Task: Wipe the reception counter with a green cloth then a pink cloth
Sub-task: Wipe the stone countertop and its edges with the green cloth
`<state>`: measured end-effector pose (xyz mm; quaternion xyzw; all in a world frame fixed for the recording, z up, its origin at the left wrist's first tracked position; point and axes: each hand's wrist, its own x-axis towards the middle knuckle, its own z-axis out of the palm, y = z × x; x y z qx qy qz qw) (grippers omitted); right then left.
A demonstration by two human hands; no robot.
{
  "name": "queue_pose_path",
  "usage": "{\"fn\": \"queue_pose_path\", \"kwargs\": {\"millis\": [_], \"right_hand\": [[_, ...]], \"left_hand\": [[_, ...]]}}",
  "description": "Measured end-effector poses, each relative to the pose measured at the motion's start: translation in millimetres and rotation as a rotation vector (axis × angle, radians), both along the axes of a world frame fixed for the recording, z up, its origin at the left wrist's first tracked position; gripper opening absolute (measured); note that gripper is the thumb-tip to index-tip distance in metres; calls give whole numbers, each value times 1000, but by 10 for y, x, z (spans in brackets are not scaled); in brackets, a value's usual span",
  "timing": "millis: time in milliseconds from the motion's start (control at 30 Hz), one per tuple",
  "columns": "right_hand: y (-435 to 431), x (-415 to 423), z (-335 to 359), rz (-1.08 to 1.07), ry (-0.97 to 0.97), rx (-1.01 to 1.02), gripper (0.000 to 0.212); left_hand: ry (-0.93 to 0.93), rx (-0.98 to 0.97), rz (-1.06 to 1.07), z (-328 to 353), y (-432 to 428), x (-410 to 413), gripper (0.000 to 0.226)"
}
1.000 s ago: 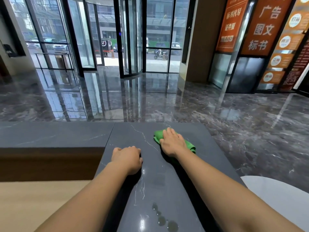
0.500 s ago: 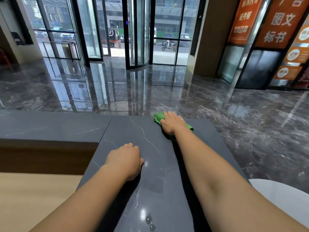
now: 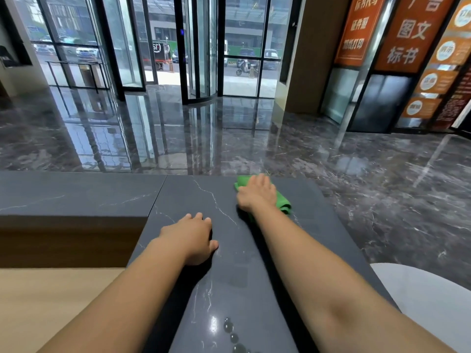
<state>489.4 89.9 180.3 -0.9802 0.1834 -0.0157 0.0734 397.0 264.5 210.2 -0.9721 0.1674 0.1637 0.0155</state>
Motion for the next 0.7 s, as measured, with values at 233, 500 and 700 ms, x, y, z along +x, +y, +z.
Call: {"fn": "queue_pose_path", "kwargs": {"millis": [233,500,700], "right_hand": [[409,176,4,453,36,-5,56],[-1002,223,61,33,6,-34,54],[-1507,18,87,-126,23,62,57]], "left_hand": [[-17,-31,141,136,-331,52,41],[-36,-41,215,206,-437,-9,43],[-15,-59,216,205,-433,-15,44]]}}
